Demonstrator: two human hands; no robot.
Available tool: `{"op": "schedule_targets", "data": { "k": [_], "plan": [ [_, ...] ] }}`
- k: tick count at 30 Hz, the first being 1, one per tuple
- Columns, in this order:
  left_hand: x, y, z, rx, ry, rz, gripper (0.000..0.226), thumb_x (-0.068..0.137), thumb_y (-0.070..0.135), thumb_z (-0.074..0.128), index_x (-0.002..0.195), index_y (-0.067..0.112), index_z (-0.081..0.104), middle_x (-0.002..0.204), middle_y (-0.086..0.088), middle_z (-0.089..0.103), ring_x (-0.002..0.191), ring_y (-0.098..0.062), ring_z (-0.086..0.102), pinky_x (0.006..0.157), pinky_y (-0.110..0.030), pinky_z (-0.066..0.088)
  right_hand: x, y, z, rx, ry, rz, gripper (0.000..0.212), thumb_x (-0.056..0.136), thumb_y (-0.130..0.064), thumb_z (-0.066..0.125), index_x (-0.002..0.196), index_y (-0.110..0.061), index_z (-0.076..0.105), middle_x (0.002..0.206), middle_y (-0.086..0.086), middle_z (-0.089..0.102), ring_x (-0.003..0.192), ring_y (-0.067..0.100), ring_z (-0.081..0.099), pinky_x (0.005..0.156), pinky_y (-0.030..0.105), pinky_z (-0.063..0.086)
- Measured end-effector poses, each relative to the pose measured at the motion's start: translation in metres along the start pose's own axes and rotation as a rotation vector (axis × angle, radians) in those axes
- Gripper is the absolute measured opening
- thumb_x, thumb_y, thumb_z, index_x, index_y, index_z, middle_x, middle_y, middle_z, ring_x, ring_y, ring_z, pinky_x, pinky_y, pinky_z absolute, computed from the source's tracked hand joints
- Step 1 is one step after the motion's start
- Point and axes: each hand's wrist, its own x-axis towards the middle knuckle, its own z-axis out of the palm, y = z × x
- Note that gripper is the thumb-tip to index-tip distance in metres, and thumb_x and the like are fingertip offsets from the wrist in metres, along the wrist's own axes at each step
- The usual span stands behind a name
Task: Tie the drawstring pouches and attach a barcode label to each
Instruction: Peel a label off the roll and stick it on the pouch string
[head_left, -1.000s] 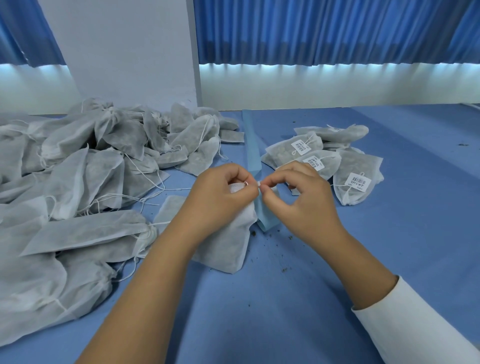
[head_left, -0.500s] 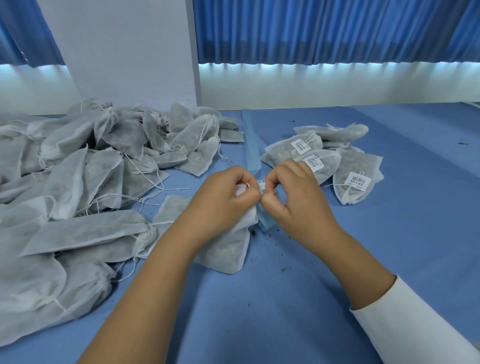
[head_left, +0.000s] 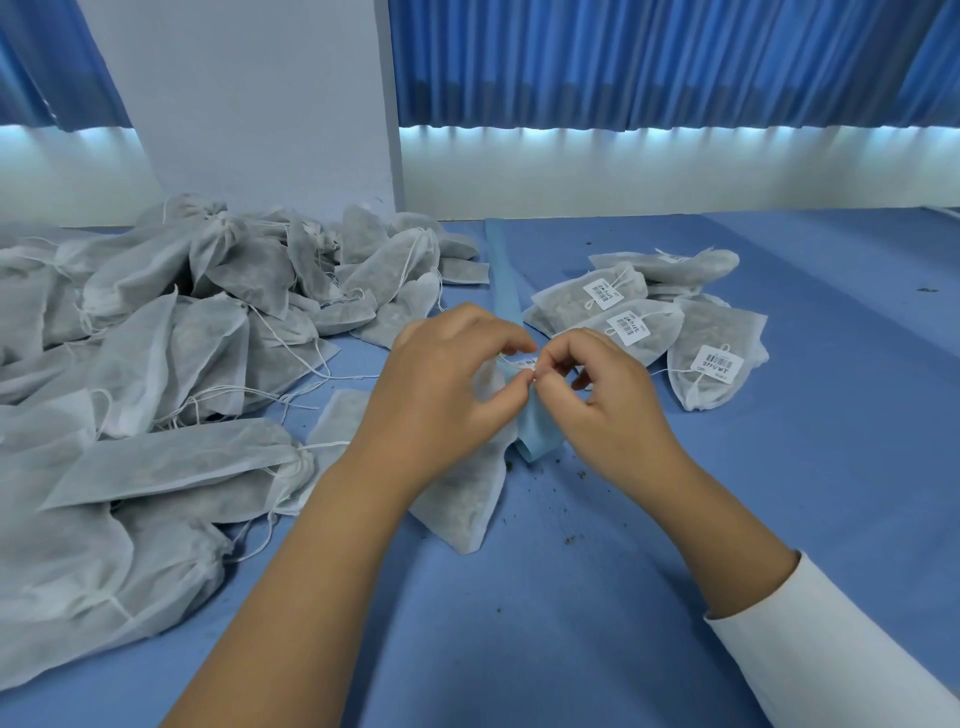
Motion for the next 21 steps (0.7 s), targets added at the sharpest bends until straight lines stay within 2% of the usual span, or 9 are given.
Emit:
{"op": "schedule_targets", "data": {
  "k": [5, 9, 12, 17, 21],
  "plan": [
    [-0.0005, 0.0012, 0.0024, 0.041, 0.004, 0.012, 0.011, 0.082, 0.02, 0.068, 0.084, 0.011, 0.074, 0.083, 0.0, 0.069, 0.081, -0.022, 0.064, 0.08, -0.048, 0.05, -0.0008, -0.0019, 0.0007, 0.01, -0.015, 0.001, 0.006, 0.078, -0.021, 0.053, 0.073, -0.018, 0.055, 0.077, -0.009, 0.058, 0.078, 0.005, 0.051, 0.07, 0.012, 0.037],
    [-0.001, 0.0032, 0.0033, -0.024, 0.045, -0.077, 0.005, 0.078, 0.015, 0.064, 0.08, 0.011, 0.068, 0.08, 0.002, 0.065, 0.077, -0.014, 0.061, 0.075, -0.035, 0.049, 0.0, -0.0026, -0.001, 0.025, 0.016, 0.037, 0.008, 0.076, -0.021, 0.052, 0.069, -0.022, 0.051, 0.069, -0.014, 0.054, 0.07, 0.002, 0.049, 0.064, 0.01, 0.034],
    [-0.0011, 0.0008, 0.0013, -0.116, 0.072, -0.127, 0.003, 0.08, 0.012, 0.066, 0.082, 0.014, 0.067, 0.08, 0.006, 0.067, 0.079, -0.007, 0.06, 0.077, -0.028, 0.047, 0.002, -0.0002, -0.0036, 0.087, 0.022, 0.1, 0.021, 0.083, -0.013, 0.056, 0.066, -0.023, 0.051, 0.064, -0.018, 0.053, 0.062, 0.003, 0.047, 0.058, 0.013, 0.035],
    [-0.0032, 0.0036, 0.0021, -0.062, 0.004, -0.028, 0.012, 0.084, 0.021, 0.067, 0.09, 0.013, 0.074, 0.082, 0.003, 0.069, 0.081, -0.015, 0.064, 0.076, -0.039, 0.052, 0.0006, -0.0025, -0.0024, 0.138, -0.016, 0.115, 0.02, 0.087, -0.005, 0.057, 0.07, -0.016, 0.057, 0.066, -0.017, 0.055, 0.058, 0.006, 0.044, 0.056, 0.013, 0.037],
    [-0.0033, 0.0029, 0.0019, -0.033, 0.018, -0.015, 0.01, 0.085, 0.021, 0.069, 0.09, 0.014, 0.074, 0.084, 0.004, 0.069, 0.082, -0.014, 0.064, 0.074, -0.039, 0.052, 0.0004, -0.0034, -0.0027, 0.155, -0.014, 0.123, 0.017, 0.087, -0.006, 0.057, 0.072, -0.014, 0.057, 0.067, -0.012, 0.056, 0.058, 0.012, 0.044, 0.055, 0.015, 0.037]
  ]
}}
